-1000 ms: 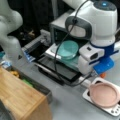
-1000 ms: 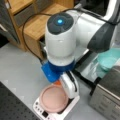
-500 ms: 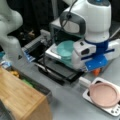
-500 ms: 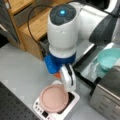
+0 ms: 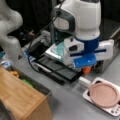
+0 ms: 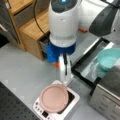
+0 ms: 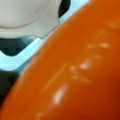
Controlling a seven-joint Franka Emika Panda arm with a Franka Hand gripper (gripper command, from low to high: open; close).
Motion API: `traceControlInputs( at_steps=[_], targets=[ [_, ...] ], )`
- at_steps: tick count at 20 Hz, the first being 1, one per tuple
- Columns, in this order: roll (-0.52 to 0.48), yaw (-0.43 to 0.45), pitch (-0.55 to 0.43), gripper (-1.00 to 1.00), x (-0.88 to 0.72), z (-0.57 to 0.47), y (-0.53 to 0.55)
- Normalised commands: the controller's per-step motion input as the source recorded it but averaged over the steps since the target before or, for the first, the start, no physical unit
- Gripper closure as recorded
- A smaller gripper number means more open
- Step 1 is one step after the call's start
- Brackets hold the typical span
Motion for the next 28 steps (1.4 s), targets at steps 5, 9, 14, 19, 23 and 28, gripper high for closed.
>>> traceControlInputs(
  at_steps=[5, 9, 14, 19, 23, 28],
  targets=[
    [0.111, -0.298, -0.097, 1.0, -0.55, -0.04, 0.13],
    [0.103, -0.298, -0.086, 1.0, -0.68, -0.07, 0.21],
    [0.149, -0.326, -0.08, 1.0, -0.62, -0.08, 0.18],
    [0.174, -0.262, -0.089, 1.0, -0.36, -0.07, 0.09],
    [0.124, -0.244, -0.093, 1.0, -0.17, -0.09, 0.05],
    [0.075, -0.355, -0.087, 1.0, -0.25, -0.13, 0.07]
  ],
)
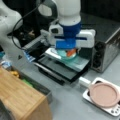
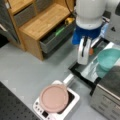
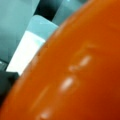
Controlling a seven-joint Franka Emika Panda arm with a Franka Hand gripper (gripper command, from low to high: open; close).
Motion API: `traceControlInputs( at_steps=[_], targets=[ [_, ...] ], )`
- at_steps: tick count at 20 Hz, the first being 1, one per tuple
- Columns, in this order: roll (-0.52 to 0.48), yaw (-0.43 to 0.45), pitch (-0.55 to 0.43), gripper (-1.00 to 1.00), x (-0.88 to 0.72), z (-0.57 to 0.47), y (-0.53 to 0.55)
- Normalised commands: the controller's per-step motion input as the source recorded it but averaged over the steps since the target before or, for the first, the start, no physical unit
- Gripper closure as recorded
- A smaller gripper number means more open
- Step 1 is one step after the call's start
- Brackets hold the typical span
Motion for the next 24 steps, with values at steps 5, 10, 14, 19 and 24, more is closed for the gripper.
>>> traceControlInputs(
  at_steps=[5, 10, 14, 19, 24],
  targets=[
    [0.054, -0.34, -0.135, 1.0, -0.5, -0.13, 0.11],
    [0.062, -0.291, -0.194, 1.0, -0.65, -0.15, 0.1],
    [0.089, -0.263, -0.225, 1.0, -0.64, -0.2, 0.06],
    [0.108, -0.239, -0.217, 1.0, -0.5, -0.16, 0.05],
    [0.089, -0.186, -0.186, 1.0, -0.39, -0.18, 0.12]
  ],
)
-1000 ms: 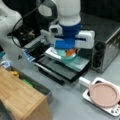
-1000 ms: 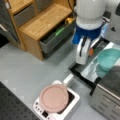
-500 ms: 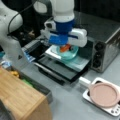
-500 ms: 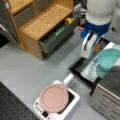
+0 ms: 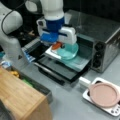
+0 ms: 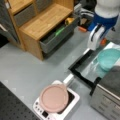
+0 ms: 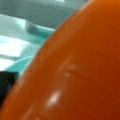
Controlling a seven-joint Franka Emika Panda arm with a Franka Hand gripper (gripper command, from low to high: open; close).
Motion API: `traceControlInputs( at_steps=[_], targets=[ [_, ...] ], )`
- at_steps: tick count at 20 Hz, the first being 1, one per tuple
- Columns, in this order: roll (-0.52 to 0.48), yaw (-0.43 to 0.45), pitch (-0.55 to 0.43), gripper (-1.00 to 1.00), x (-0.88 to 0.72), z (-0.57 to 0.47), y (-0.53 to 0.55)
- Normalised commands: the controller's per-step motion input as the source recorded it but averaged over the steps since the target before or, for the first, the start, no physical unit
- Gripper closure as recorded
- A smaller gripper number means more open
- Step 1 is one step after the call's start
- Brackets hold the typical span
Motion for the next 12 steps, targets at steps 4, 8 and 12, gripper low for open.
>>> traceControlInputs(
  at_steps=[4, 8, 12],
  targets=[
    [0.075, -0.179, -0.151, 1.0, -0.28, -0.17, 0.2],
    [0.065, -0.188, -0.131, 1.0, -0.22, -0.14, 0.26],
    [0.064, -0.196, -0.122, 1.0, -0.19, -0.11, 0.29]
  ],
)
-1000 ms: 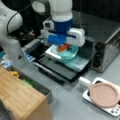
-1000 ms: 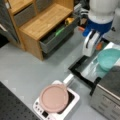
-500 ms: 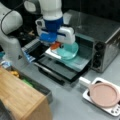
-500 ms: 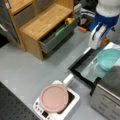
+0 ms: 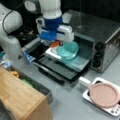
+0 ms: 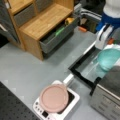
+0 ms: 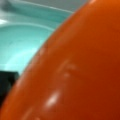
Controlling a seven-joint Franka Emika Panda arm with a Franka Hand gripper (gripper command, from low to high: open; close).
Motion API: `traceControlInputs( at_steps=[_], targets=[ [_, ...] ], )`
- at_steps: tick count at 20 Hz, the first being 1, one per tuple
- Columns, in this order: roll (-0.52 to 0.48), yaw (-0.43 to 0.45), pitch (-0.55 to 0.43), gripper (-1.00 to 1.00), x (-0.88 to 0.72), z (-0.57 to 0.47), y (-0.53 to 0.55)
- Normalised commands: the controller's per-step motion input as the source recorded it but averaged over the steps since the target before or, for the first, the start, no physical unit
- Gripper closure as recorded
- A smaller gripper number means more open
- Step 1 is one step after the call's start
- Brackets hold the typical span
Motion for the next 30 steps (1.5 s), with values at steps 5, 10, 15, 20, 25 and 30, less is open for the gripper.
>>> traceControlInputs(
  at_steps=[5, 10, 15, 20, 25, 30],
  targets=[
    [0.067, -0.165, -0.11, 1.0, -0.18, -0.1, 0.28],
    [0.075, -0.113, -0.09, 1.0, -0.12, -0.11, 0.24],
    [0.096, -0.128, -0.068, 1.0, -0.06, -0.08, 0.15],
    [0.117, -0.142, -0.038, 1.0, -0.03, -0.06, 0.06],
    [0.117, -0.121, -0.027, 1.0, 0.0, -0.05, 0.01],
    [0.136, -0.045, 0.059, 1.0, 0.1, -0.09, -0.01]
  ],
)
